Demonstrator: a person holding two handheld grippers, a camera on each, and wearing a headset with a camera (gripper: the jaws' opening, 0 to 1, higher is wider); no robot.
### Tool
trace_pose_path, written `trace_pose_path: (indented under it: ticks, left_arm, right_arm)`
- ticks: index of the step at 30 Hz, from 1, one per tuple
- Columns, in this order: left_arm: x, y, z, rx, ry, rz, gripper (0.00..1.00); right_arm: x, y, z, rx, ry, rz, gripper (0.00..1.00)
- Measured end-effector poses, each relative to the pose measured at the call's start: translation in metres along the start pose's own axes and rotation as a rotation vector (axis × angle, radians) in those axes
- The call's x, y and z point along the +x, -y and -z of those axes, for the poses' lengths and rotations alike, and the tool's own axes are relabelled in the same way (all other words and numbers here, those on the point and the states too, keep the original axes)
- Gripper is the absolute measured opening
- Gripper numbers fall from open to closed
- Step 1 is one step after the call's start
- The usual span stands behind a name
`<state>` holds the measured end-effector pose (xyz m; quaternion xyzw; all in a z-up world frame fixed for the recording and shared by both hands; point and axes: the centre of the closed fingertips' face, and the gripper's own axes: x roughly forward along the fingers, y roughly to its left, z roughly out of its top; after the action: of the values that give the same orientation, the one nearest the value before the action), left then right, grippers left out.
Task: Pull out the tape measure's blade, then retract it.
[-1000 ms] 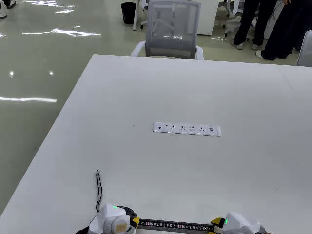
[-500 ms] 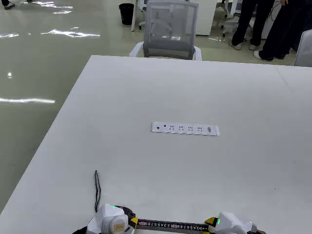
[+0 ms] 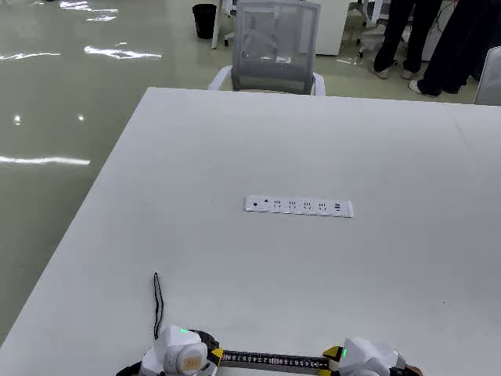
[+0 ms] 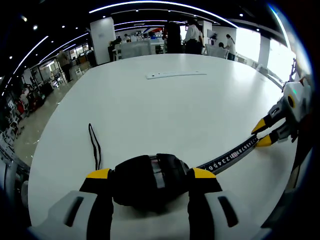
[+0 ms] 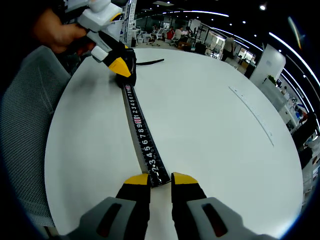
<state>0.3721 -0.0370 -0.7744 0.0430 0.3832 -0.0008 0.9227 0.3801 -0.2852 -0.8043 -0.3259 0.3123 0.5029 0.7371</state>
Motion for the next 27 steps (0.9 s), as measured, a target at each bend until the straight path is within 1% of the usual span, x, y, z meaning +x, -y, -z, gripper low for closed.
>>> trace_pose_path:
  ticks: [4,7,23,27]
  left_arm:
    - [0.001,0.000,0.000,0.000,-0.002,0.002,0.57]
    - [0.001,0.000,0.000,0.000,-0.003,0.003,0.57]
    - [-0.001,0.000,0.000,0.000,-0.002,0.003,0.57]
    - [-0.001,-0.001,0.000,-0.001,-0.002,0.003,0.57]
  right_arm:
    - [-0.001,-0.001,-0.002,0.003,0.000,-0.003,0.14]
    - [0.002,-0.001,-0.003,0.004,0.003,-0.005,0.14]
    - [0.006,-0.007,-0.016,-0.006,0.006,-0.021,0.14]
    - [0.009,-0.009,-0.018,-0.010,0.007,-0.025,0.14]
